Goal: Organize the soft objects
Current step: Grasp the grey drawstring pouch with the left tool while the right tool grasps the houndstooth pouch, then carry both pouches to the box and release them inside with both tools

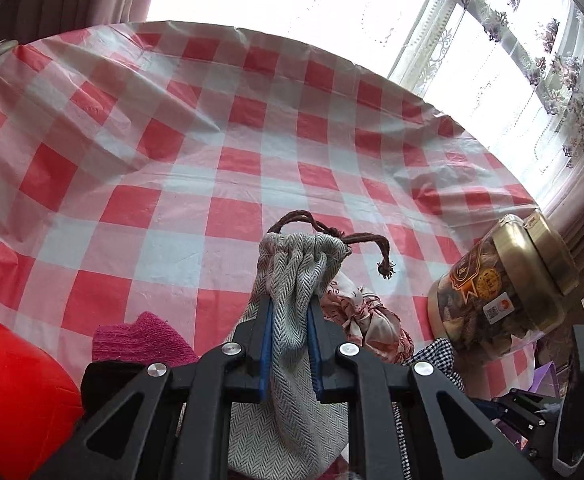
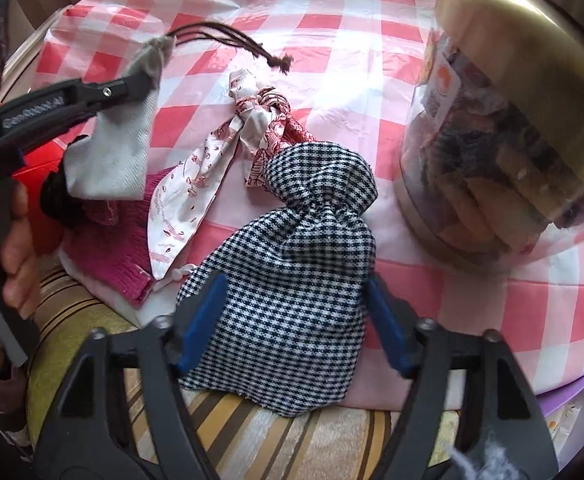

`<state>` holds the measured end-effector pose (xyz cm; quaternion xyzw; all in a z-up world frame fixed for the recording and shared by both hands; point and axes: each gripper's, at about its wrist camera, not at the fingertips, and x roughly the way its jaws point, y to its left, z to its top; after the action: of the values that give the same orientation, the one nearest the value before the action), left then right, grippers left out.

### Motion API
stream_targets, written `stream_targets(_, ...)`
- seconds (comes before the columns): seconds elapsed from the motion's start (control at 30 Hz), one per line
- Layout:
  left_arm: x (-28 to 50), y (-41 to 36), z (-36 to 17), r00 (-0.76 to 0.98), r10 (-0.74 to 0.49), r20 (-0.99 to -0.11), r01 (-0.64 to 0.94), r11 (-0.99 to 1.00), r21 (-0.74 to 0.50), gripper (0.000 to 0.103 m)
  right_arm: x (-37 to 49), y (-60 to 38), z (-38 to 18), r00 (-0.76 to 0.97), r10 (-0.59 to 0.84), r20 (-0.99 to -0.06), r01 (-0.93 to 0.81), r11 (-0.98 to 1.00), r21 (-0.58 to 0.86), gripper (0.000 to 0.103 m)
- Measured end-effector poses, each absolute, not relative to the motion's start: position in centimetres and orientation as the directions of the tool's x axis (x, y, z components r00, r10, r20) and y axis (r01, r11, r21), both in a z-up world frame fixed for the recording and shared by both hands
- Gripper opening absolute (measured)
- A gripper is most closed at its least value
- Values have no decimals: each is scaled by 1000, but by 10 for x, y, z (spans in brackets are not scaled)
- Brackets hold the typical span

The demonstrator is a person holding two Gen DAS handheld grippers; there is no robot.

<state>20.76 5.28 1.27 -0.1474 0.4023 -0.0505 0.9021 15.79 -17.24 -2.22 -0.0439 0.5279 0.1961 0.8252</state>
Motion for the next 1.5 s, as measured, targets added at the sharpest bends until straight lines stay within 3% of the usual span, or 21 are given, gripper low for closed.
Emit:
stream_targets(0.13, 199, 57, 26, 725, -212, -656, -17, 946, -324, 16, 159, -171, -27, 364, 265, -893, -363, 923, 126, 20)
stream_targets(0.27, 187, 56, 38, 770, -204, -604, -3, 946, -324, 16, 153, -173, -22, 387, 288, -876, -376, 917, 136, 12)
stream_targets(0.73, 140, 62, 61, 824, -205, -528, -13, 925, -379, 16, 123, -190, 6, 448, 329, -831, -376, 913, 158, 9)
stream_targets(1.5, 79, -40, 67, 708, -440, -552, 234, 884, -405, 16, 63, -285, 65, 587, 339, -735, -259, 939, 226, 8)
